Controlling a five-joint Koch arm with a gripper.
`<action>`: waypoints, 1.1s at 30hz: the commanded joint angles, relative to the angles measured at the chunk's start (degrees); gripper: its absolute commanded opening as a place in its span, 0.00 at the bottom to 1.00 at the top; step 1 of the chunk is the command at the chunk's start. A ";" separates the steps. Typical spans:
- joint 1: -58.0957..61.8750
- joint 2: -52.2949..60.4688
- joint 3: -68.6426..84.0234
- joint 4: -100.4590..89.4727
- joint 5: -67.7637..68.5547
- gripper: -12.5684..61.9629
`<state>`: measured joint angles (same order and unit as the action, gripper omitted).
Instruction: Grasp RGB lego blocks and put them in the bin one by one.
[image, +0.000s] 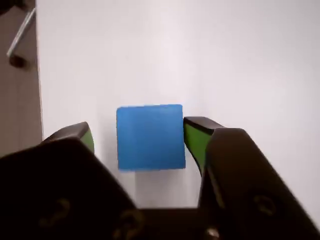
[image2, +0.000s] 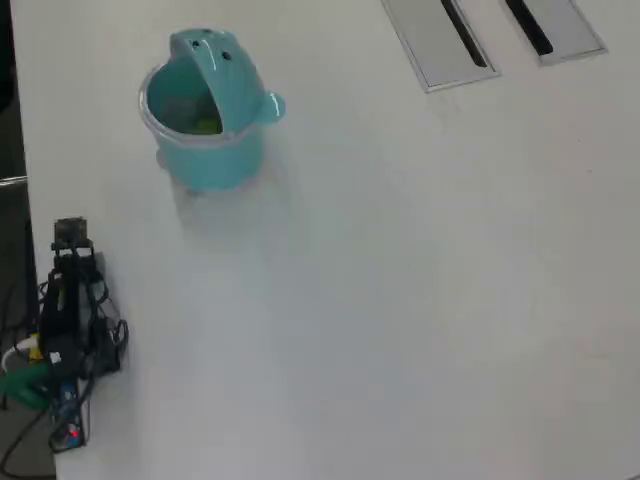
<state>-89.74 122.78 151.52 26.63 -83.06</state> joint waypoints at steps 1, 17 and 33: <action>-0.70 -1.32 -4.31 -3.78 0.09 0.60; 0.00 -1.41 -1.76 -7.91 0.18 0.28; 5.54 7.12 -20.92 -8.09 0.26 0.26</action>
<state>-84.55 128.76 136.67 21.88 -82.97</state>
